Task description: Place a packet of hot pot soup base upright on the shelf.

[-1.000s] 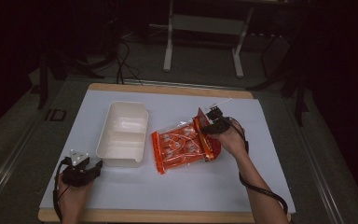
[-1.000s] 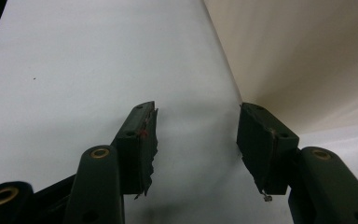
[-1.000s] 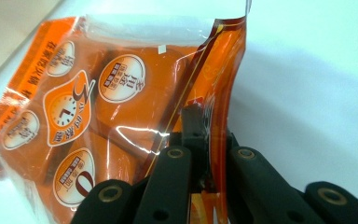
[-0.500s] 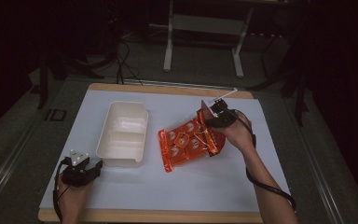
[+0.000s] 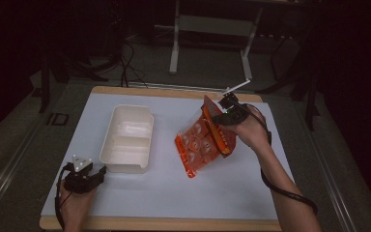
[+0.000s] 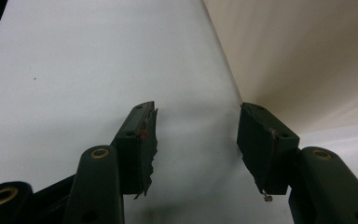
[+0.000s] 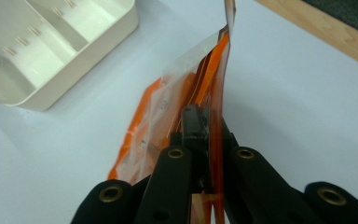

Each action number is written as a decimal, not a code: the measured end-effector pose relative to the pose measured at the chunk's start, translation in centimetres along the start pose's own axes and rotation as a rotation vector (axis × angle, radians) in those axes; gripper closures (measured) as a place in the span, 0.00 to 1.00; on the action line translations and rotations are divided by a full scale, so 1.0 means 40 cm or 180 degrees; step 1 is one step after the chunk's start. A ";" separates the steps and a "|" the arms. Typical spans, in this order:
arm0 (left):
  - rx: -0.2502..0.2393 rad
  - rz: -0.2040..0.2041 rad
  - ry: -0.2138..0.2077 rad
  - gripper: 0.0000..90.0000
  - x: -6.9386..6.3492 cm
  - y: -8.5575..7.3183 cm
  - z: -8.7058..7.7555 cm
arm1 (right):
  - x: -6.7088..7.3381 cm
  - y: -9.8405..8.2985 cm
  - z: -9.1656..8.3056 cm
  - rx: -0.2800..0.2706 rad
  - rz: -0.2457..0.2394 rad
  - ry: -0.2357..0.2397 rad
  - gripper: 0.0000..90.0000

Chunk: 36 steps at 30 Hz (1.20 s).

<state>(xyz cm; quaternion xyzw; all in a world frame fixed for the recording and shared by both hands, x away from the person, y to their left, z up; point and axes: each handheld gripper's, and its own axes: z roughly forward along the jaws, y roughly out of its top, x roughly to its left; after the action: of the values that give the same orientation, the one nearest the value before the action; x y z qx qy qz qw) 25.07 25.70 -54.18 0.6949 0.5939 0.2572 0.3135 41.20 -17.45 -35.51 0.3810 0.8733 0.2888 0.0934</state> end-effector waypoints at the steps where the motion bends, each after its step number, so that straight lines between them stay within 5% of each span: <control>1: 0.0000 0.0005 0.0000 0.53 0.000 0.000 0.000 | 0.002 0.002 -0.003 -0.0003 0.0000 -0.0007 1.00; 25: -0.0137 -0.0083 0.0066 0.53 0.016 -0.001 -0.015 | 0.070 0.033 -0.053 -0.0095 -0.0162 0.0156 1.00; 36: -0.0164 -0.0021 0.0098 0.52 0.007 0.000 -0.014 | 0.082 0.041 -0.059 -0.0131 -0.0160 0.0229 1.00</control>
<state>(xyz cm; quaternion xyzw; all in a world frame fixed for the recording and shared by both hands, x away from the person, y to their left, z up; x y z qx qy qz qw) 24.72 26.06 -53.82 0.6805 0.5941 0.2821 0.3230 39.00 -15.23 -32.45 0.3463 0.8793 0.3177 0.0769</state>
